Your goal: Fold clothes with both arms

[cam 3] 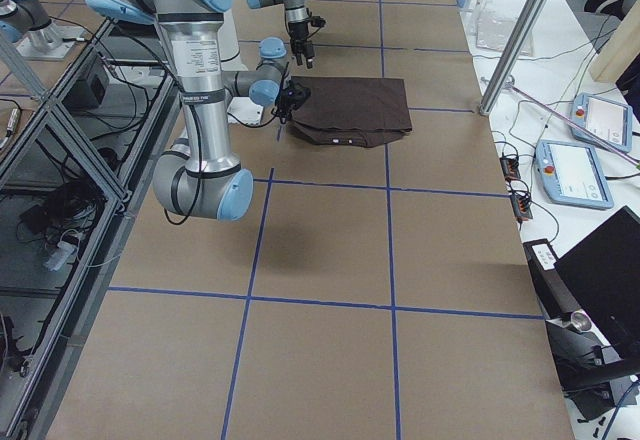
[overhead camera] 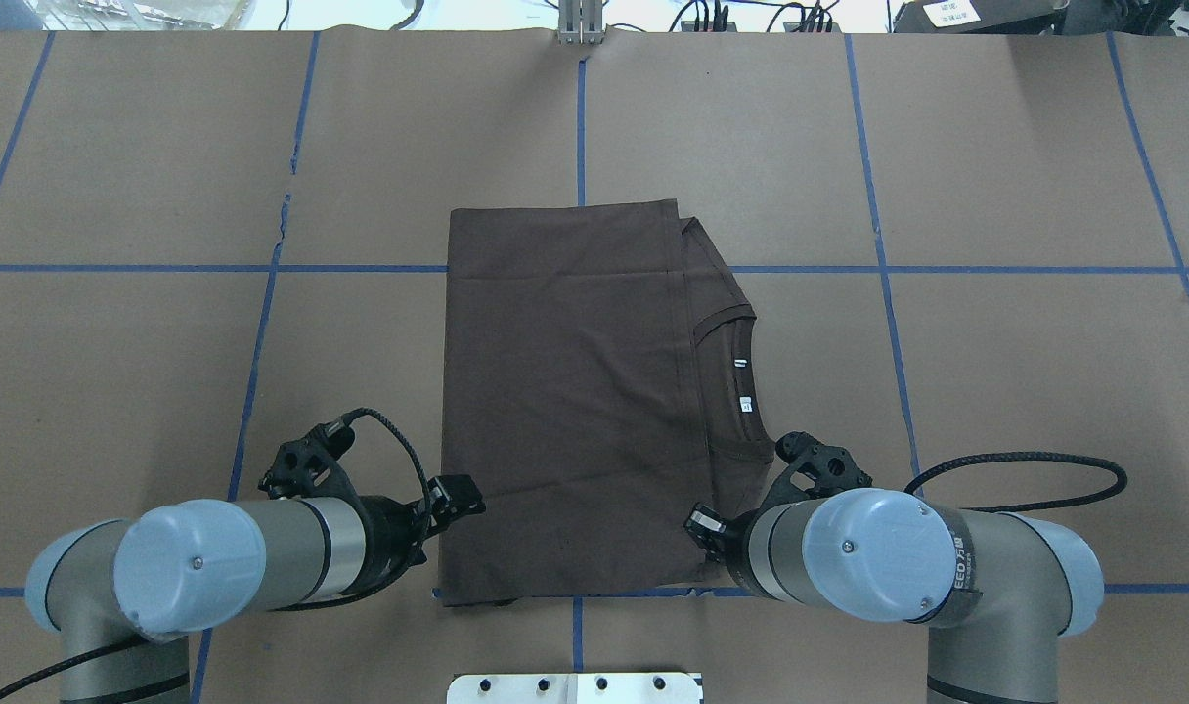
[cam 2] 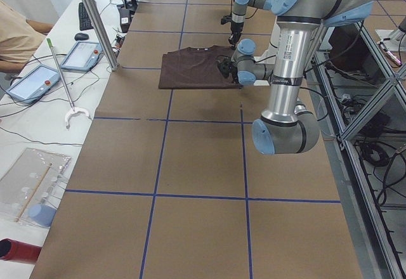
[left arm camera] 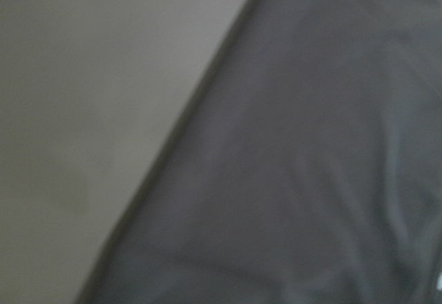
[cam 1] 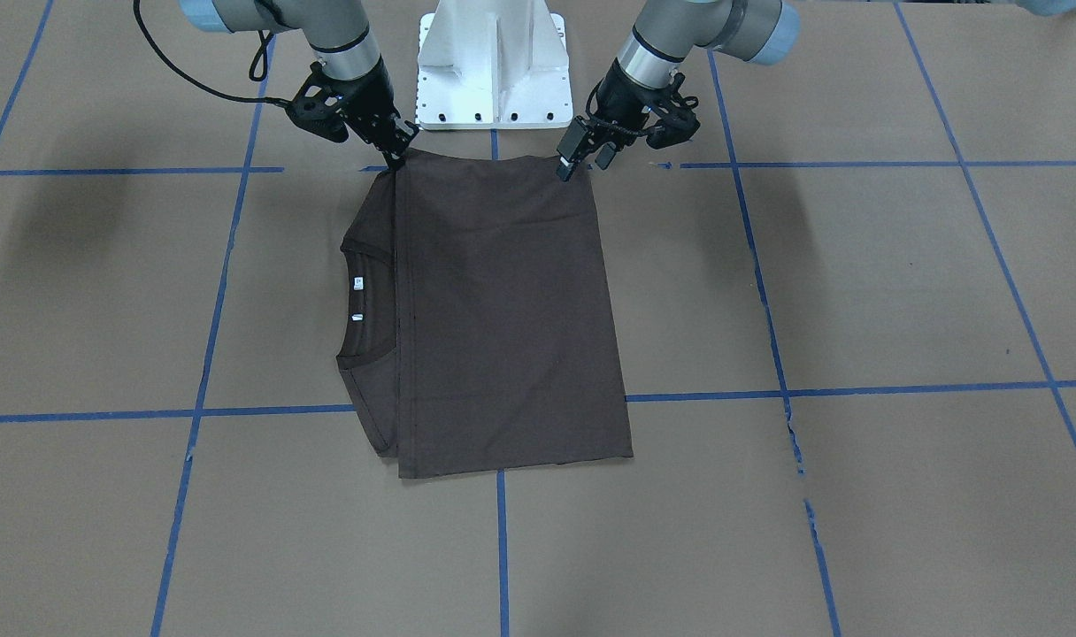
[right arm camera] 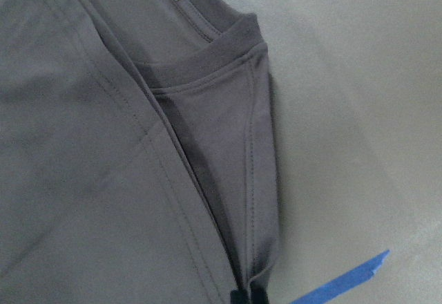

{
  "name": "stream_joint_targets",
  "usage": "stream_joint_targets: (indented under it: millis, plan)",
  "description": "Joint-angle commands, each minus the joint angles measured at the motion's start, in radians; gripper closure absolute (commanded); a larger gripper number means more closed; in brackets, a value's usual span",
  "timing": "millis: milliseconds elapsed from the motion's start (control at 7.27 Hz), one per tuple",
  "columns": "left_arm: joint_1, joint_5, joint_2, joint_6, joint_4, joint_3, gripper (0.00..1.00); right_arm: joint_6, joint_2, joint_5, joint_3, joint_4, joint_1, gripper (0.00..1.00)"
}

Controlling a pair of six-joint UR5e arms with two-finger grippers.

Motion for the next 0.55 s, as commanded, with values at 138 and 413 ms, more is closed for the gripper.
stream_joint_targets:
  millis: [138,413]
  plan:
    - [0.077,0.014,0.025,-0.016,0.005,0.016,0.19,-0.001,-0.001,0.0,0.005,-0.001,-0.001,1.0]
    - [0.085,0.015,0.021,-0.016,0.027,0.019,0.37,-0.001,-0.001,0.0,0.005,-0.001,-0.001,1.0]
